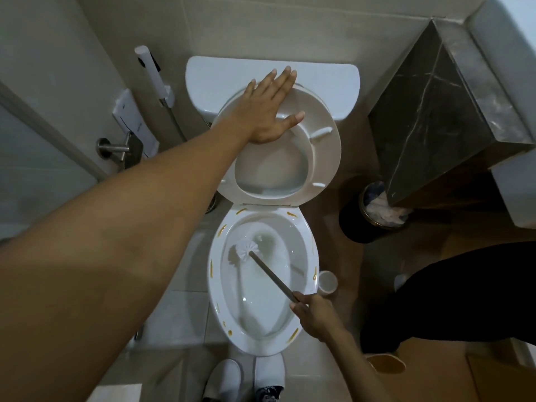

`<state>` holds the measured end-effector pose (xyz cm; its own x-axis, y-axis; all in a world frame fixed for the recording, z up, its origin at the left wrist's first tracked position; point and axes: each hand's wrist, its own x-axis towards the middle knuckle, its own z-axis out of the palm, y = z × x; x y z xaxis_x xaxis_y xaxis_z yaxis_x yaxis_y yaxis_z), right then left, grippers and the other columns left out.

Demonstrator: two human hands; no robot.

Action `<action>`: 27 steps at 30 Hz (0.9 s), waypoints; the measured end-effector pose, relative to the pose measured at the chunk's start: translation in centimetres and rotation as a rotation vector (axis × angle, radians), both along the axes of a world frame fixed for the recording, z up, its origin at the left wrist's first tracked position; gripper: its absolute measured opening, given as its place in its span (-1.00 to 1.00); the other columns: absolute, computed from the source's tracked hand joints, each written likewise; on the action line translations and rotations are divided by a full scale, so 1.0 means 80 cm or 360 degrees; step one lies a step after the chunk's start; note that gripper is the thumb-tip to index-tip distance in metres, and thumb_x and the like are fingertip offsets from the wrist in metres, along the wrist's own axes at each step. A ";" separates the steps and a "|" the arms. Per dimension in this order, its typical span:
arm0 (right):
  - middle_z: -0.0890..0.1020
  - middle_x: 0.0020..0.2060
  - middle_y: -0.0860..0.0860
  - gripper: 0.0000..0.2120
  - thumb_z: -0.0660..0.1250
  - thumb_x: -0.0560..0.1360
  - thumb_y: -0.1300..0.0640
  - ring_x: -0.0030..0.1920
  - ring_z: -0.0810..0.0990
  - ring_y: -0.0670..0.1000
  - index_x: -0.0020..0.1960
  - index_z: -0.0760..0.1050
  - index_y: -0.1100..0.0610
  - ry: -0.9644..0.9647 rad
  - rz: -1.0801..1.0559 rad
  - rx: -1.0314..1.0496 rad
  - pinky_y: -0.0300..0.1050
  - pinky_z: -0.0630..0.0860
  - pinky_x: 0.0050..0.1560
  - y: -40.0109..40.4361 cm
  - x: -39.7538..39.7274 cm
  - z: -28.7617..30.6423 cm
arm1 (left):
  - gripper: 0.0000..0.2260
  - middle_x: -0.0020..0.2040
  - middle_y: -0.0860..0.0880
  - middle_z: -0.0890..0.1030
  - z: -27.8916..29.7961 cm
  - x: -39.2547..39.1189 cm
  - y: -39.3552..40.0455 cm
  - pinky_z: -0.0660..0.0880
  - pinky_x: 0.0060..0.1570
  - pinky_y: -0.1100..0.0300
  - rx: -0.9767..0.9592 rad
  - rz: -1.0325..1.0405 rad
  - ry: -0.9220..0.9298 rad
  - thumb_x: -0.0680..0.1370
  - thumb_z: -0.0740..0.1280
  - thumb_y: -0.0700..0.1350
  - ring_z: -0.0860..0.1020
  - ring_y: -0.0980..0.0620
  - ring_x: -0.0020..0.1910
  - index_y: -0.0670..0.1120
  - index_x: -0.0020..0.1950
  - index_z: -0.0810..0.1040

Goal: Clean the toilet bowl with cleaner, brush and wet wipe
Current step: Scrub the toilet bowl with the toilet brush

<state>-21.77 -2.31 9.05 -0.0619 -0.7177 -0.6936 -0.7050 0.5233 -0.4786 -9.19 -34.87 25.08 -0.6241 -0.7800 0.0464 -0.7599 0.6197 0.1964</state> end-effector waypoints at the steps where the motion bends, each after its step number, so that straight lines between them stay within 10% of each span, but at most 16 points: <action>1: 0.64 -0.07 0.04 -0.68 0.17 0.61 0.02 -0.07 0.62 0.04 0.29 0.51 0.10 0.0008 -0.0005 0.0004 -0.12 0.56 -0.03 -0.005 0.001 0.001 | -0.32 0.57 0.00 -0.16 -0.001 0.001 0.000 -0.16 0.48 -0.08 -0.0008 -0.0009 0.0013 0.59 -0.01 0.27 -0.15 -0.02 0.54 -0.05 0.56 -0.19; 5: 0.65 -0.01 0.06 -0.63 0.20 0.59 -0.02 -0.03 0.62 0.07 0.34 0.49 0.07 0.0032 -0.0111 0.0073 -0.06 0.59 0.00 -0.025 0.014 0.011 | -0.31 0.57 -0.02 -0.15 -0.001 0.009 -0.004 -0.15 0.47 -0.07 -0.0007 -0.0060 0.0080 0.60 0.01 0.26 -0.13 -0.03 0.54 -0.07 0.56 -0.18; 9: 0.52 -0.15 -0.05 -0.62 0.18 0.61 -0.03 -0.30 0.44 -0.12 0.38 0.43 0.04 0.0032 -0.0190 0.0136 -0.32 0.34 -0.38 -0.039 0.038 0.022 | -0.31 0.57 -0.03 -0.15 -0.005 0.023 -0.012 -0.15 0.47 -0.07 0.0018 -0.0120 0.0145 0.60 0.01 0.26 -0.13 -0.02 0.54 -0.08 0.56 -0.19; 19: 0.60 -0.03 0.01 -0.72 0.21 0.59 0.00 -0.04 0.58 0.01 0.24 0.52 0.05 0.0094 -0.0401 0.0161 -0.11 0.55 0.06 -0.047 0.116 0.040 | -0.36 0.57 -0.05 -0.07 -0.020 0.119 -0.018 -0.13 0.47 0.04 0.0099 -0.0109 0.0425 0.62 0.03 0.20 -0.08 0.01 0.54 -0.09 0.57 -0.11; 27: 0.55 0.11 0.01 -0.58 0.21 0.59 -0.06 0.00 0.56 0.06 0.42 0.38 -0.02 0.0165 -0.0516 0.0275 -0.07 0.66 -0.15 -0.064 0.144 0.045 | -0.38 0.55 -0.11 0.08 -0.113 0.241 -0.029 -0.05 0.47 0.03 0.0126 0.0112 0.0271 0.61 0.02 0.19 0.05 -0.03 0.53 -0.14 0.56 0.04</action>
